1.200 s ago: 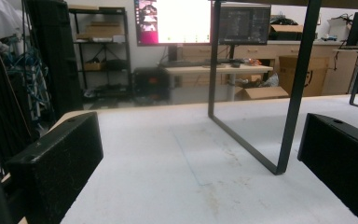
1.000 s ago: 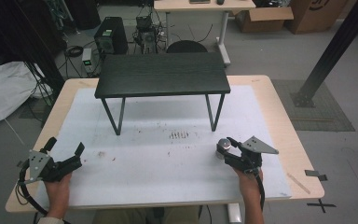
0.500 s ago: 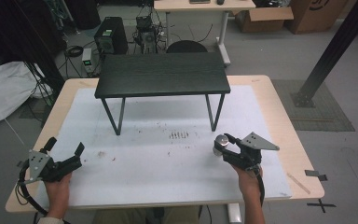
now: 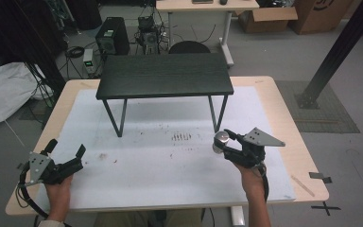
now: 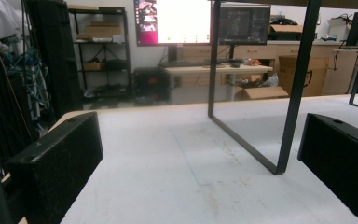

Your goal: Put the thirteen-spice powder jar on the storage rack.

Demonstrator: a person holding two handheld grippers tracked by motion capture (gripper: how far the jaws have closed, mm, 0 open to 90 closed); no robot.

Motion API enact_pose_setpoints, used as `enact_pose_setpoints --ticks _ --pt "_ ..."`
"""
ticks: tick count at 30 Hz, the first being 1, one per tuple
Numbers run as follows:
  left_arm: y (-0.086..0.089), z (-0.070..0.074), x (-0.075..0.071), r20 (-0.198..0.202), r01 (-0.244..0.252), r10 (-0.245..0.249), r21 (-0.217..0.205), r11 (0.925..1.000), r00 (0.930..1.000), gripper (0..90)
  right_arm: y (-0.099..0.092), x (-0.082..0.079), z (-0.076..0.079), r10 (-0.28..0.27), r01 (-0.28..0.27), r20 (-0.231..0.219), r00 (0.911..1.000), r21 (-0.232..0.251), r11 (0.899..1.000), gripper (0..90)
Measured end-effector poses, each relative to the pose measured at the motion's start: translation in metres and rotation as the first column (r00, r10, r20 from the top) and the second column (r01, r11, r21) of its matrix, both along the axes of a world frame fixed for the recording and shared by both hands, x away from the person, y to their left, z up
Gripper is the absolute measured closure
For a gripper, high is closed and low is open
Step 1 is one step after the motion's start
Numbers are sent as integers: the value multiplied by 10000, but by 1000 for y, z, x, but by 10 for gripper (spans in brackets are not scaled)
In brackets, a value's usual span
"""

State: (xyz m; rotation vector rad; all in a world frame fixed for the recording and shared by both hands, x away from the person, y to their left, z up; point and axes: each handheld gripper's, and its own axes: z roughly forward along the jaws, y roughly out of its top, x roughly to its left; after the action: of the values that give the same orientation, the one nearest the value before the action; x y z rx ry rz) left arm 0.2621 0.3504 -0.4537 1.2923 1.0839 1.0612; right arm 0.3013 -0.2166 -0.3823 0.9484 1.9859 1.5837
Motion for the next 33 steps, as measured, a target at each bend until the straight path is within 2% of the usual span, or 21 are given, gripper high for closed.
enact_pose_setpoints --ticks 7,16,24,26,31,33 --pt "0 0 0 4 4 -4 -5 10000 10000 4 4 2 18 287 -288 145 9995 68 9996 478" --pt "0 0 0 4 6 -6 2 10000 10000 4 12 5 49 790 -784 375 9962 -157 9968 479" --pt "0 0 0 4 4 -4 2 10000 10000 4 19 10 70 1122 -1121 609 9918 -64 9937 480" --pt "0 0 0 3 4 -4 2 10000 10000 4 24 14 82 1319 -1319 763 9883 -47 9912 480" --pt "0 0 0 -4 1 -1 6 10000 10000 4 32 18 96 1521 -1521 968 9836 -71 9883 481" --pt "0 0 0 0 -1 1 -2 10000 10000 4 37 23 107 1678 -1683 1089 9798 -49 9857 481"
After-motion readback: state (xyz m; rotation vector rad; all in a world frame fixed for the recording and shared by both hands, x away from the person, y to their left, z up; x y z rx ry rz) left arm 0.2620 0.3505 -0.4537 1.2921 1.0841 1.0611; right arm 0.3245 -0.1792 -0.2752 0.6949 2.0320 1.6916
